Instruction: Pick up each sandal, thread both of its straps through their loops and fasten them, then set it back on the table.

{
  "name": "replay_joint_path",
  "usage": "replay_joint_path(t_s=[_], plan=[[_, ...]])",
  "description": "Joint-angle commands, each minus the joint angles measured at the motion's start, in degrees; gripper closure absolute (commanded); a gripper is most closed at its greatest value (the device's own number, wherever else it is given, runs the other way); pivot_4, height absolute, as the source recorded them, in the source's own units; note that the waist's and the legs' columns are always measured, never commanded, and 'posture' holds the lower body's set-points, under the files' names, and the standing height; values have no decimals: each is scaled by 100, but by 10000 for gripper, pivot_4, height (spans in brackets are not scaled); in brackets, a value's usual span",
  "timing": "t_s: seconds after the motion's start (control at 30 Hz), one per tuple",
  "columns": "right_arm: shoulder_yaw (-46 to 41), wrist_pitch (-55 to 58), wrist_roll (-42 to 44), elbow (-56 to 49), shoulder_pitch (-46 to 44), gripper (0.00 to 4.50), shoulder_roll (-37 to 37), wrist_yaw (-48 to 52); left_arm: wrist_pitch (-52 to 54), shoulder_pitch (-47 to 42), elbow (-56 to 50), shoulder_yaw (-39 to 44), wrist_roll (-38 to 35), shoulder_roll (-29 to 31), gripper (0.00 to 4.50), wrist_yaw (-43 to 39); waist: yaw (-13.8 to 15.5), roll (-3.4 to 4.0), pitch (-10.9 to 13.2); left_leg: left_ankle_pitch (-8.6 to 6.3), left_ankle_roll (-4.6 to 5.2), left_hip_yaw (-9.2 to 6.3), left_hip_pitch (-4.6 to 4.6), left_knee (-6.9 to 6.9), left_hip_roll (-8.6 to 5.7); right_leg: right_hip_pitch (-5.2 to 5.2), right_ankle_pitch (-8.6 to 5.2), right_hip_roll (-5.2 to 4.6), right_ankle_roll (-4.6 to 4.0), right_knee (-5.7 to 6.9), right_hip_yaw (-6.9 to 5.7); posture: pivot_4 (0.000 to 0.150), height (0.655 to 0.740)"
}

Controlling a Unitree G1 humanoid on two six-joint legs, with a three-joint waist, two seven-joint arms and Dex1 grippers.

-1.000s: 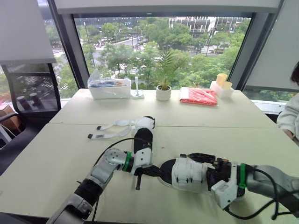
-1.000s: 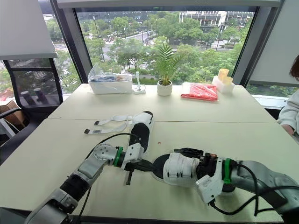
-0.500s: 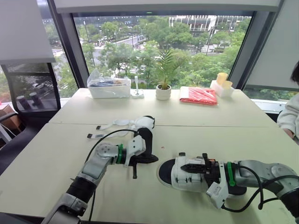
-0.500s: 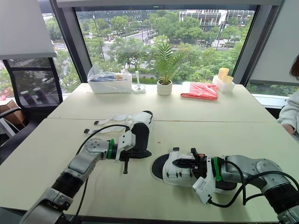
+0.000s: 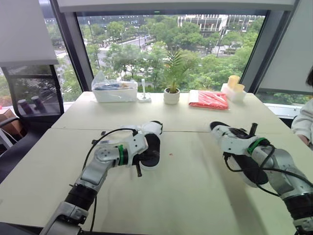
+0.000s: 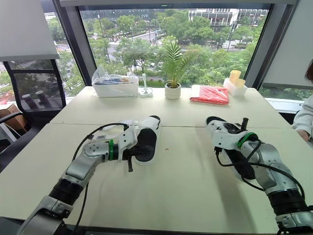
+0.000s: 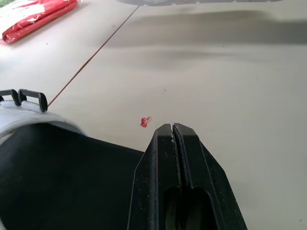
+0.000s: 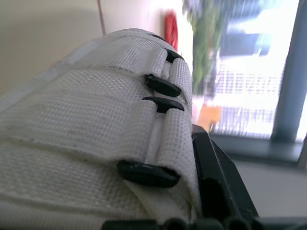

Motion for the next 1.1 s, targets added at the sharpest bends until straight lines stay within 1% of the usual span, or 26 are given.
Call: replay_joint_path(t_s=[0.03, 0.17, 0.47, 0.6, 0.8, 0.83, 0.87, 0.9, 0.93, 1.0, 1.1], plan=[[301, 802, -384, 419, -620, 44763, 337, -455, -138, -86, -107, 12, 77, 53, 45000, -1, -38, 10, 4, 1, -2, 3, -1, -2, 0, -5, 0, 0, 0, 3, 3, 1500, 7374], [705, 1190, -492, 1073, -1086, 44763, 774, -925, -181, -101, -77, 4, 127, 61, 45000, -9, -60, 18, 8, 6, -10, 11, -1, -7, 4, -18, 1, 5, -1, 12, 10, 1500, 7374], [1517, 1310, -580, 2155, -1844, 44763, 1185, -1421, -181, -75, -138, -11, 156, 101, 45000, -30, -74, 18, 8, 7, -11, 12, 0, -1, 3, -16, 1, 5, -2, 14, 15, 1500, 7374], [1668, 1262, -480, 2321, -1975, 44763, 1306, -1510, -165, -51, -170, -5, 150, 103, 45000, -18, -180, 18, 7, 10, -15, 10, 1, 0, 4, -17, 2, 7, -3, 19, 15, 1500, 7374], [1751, 1212, -359, 2355, -2168, 44763, 1392, -1467, -175, -23, -180, -14, 171, 113, 45000, -7, -231, 18, 7, 11, -17, 11, 3, 0, 5, -27, 2, 9, -3, 40, 20, 1500, 7374], [1761, 1194, -323, 2356, -2201, 40578, 1401, -1445, -188, -21, -167, -23, 183, 110, 45000, -3, -240, 18, 7, 12, -18, 12, 3, 0, 5, -28, 2, 10, -3, 42, 22, 1500, 7374], [1772, 1167, -284, 2351, -2219, 35364, 1404, -1401, -203, -20, -153, -32, 196, 107, 45000, 2, -247, 18, 7, 12, -18, 13, 3, 0, 5, -31, 2, 10, -3, 49, 24, 1500, 7374], [1770, 1140, -217, 2313, -2211, 32232, 1400, -1298, -225, -22, -139, -45, 218, 106, 45000, 10, -246, 18, 7, 12, -18, 14, 3, 0, 4, -39, 2, 9, -3, 62, 28, 1500, 7374], [1770, 1169, -166, 2246, -2181, 26526, 1388, -1161, -243, -23, -130, -58, 241, 103, 45000, 19, -243, 18, 7, 12, -19, 19, 3, 0, 3, -51, 2, 7, -2, 82, 35, 1500, 7374], [1803, 1247, -150, 1948, -2046, 16482, 1271, -852, -270, -39, -113, -67, 282, 88, 45000, 41, -231, 18, 7, 12, -19, 27, -2, -2, 3, -69, 2, 7, -2, 95, 44, 1500, 7374], [1561, 1663, 65, 646, -1486, 519, 967, 16, -305, -81, -109, -76, 399, 54, 45000, 162, -179, 17, 7, 12, -18, 38, -8, -1, 3, -80, 2, 7, -2, 99, 55, 1500, 7374]])
